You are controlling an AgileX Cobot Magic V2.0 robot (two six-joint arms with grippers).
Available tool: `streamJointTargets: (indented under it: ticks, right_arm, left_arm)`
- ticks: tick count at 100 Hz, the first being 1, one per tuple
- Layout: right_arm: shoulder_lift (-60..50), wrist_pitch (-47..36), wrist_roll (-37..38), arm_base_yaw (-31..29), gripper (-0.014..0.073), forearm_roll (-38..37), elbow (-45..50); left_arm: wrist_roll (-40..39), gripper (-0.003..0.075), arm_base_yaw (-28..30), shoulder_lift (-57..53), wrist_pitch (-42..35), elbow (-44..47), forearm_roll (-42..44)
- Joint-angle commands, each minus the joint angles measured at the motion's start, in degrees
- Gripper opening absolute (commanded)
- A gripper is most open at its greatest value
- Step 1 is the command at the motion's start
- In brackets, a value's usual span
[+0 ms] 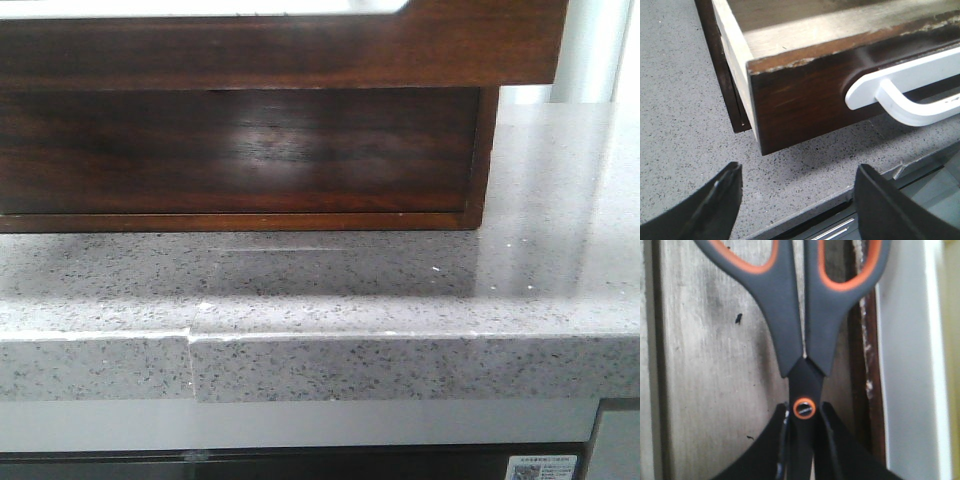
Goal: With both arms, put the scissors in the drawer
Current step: 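Lower the scissors into the open drawer and open the right gripper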
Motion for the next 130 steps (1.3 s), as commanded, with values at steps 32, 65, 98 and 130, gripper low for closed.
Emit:
streamJointTargets:
  ticks: [32, 65, 98, 130]
  right_arm:
    - [-1.72, 2.57, 0.38, -0.05, -0.0040, -0.29, -1.74]
    - [-1.72, 4.10, 0.38, -0.05, 0.0015, -0.29, -1.74]
    - [-1.72, 4.12, 2.04, -0.05, 0.0146, -0.29, -3.21]
    - [-6.24, 6.89, 6.70, -0.05, 0.0146, 0.47, -6.47]
  left_arm:
    - [-0.58, 0.0438, -0.10, 0.31, -3.72, -1.94, -2.29]
    - [-0.58, 0.0438, -0.10, 0.31, -3.72, -1.94, -2.29]
    - [-0.58, 0.0438, -0.10, 0.31, -3.72, -1.94, -2.29]
    - [-0.58, 0.0438, -0.10, 0.31, -3.72, -1.94, -2.29]
